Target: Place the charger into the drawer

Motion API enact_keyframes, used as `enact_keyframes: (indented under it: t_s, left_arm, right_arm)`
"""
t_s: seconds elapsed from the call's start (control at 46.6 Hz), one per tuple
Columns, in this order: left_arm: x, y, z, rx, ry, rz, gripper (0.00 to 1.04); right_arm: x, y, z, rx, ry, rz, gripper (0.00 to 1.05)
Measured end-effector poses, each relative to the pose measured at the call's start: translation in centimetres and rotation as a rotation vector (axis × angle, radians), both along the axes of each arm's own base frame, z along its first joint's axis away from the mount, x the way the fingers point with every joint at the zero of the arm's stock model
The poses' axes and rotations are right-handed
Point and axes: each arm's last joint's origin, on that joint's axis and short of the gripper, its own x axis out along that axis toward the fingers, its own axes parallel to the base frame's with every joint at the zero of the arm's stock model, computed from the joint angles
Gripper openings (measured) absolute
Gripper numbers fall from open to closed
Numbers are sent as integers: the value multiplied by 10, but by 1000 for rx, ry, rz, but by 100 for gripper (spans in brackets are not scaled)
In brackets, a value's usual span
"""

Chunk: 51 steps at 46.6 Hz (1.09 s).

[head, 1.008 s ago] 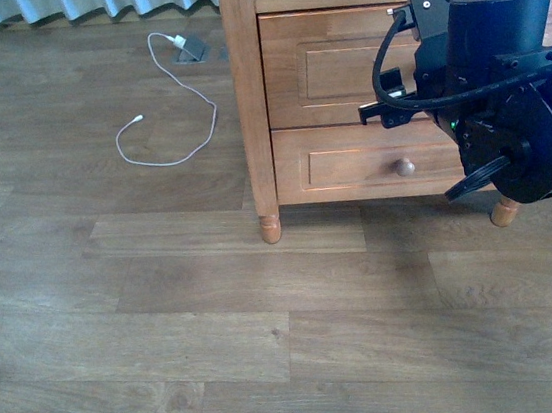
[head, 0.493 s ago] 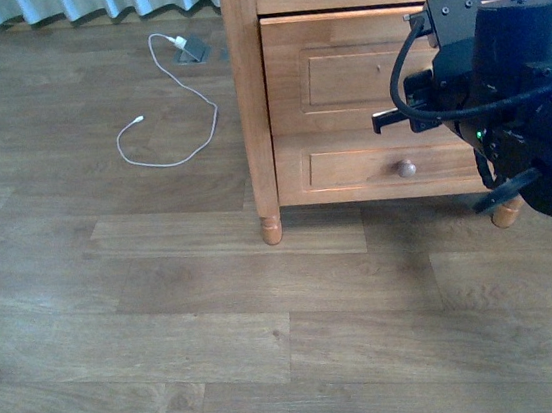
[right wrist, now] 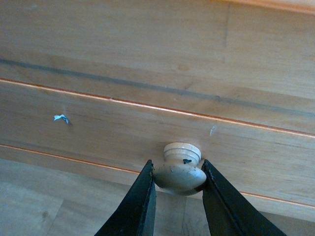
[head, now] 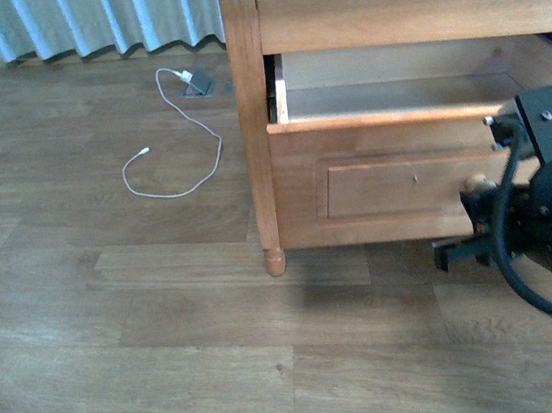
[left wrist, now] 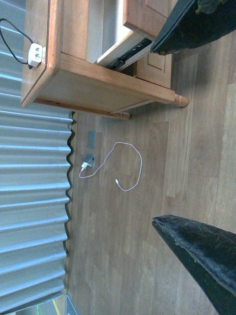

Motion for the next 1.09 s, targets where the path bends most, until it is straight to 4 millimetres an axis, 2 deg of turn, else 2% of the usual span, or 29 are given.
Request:
enact_keyframes:
  t_s: [0.129,0.257,0.364,0.493,0.686,0.729,0.836,0.965,1.093]
  left_arm:
    - [0,0,0,0,0,0,99]
    - [0,0,0,0,0,0,99]
    - [0,0,0,0,0,0,99]
    - [0,0,0,0,1,0,99]
    - [0,0,0,0,0,0,99]
    - [0,0,0,0,-1,0,99]
    - [0,0,0,0,0,0,99]
    - [0,0,0,0,-1,0,99]
    - [0,0,0,0,-1,0,99]
  right_arm:
    - [-33,-6,0,11,29,25,22]
    - [-46,-7,-3,14,57,61,22]
    - [-54,-11,0,19,68,55,41]
    - [-77,-29,28,42,62,24,59]
    - [-93,-59,115,118,-96,-43,98]
    - [-101,-63,135,123,-138,-46,96]
    - [-120,-68,160,136,-194,-48,96]
    - [-141,-73,172,148,-228,-72,96]
    - [-158,-78,168,168,-228,-119,96]
